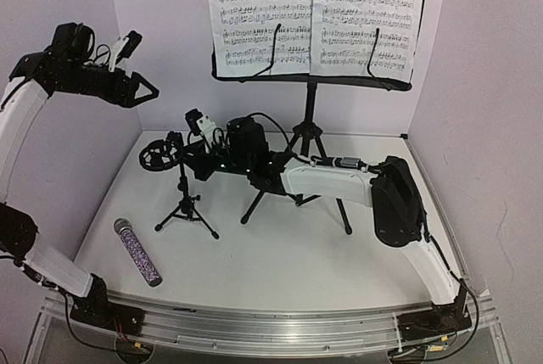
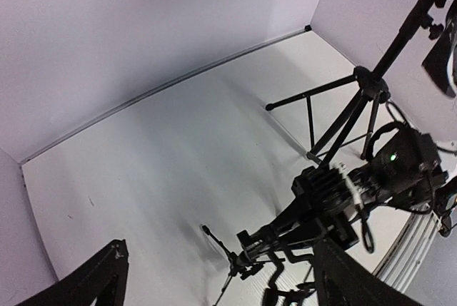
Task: Set up the instrument practice props
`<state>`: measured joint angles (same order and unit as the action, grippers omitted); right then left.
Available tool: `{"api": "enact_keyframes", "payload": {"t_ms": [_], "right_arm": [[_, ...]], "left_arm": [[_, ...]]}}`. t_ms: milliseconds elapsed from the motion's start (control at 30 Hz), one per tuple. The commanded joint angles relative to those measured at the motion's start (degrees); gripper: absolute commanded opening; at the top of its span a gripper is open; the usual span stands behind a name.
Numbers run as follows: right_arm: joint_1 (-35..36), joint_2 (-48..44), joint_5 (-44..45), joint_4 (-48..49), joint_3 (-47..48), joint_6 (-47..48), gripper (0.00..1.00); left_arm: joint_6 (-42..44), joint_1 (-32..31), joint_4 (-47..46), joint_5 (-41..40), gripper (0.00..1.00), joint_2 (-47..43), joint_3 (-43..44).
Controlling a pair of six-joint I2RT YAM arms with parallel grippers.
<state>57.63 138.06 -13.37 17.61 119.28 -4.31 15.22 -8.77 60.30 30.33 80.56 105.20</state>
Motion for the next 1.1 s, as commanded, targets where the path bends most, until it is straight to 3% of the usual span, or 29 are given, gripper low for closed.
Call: {"api": "enact_keyframes", "payload": {"t_ms": [0,167,300,500,733,1067], "right_arm": [[0.99,-8.57,-12.35,-0.18,-5.89,-2.96,0.0],[1.23,-12.61,-17.27,1.12,-13.1,-2.94,0.0],[1.39,-14.56,-19.59,3.43,-16.86,-2.9,0.0],[1.4,-16.22,-21.9,6.64,-21.59,-2.56,0.0],[1.58,-17.12,-25.45,8.96,-24.71,-0.36,0.0],[2.05,-16.47,-27.34,9.07,-25.28,1.75,0.0]], "left_arm": [[7.94,-0.09,-6.75,12.57,0.79,-5.2,-12.6],[15.47,-0.05,-15.91,21.05,0.65,-15.55,-31.64],[20.2,0.14,-12.66,25.2,0.54,-16.53,-37.59],[42.57,0.22,-0.76,36.45,0.64,-15.18,-44.04],[61.37,0.22,6.06,36.59,0.69,-9.6,-48.06],[42.79,-6.6,-21.19,34.86,0.65,-8.1,-52.79]]}}
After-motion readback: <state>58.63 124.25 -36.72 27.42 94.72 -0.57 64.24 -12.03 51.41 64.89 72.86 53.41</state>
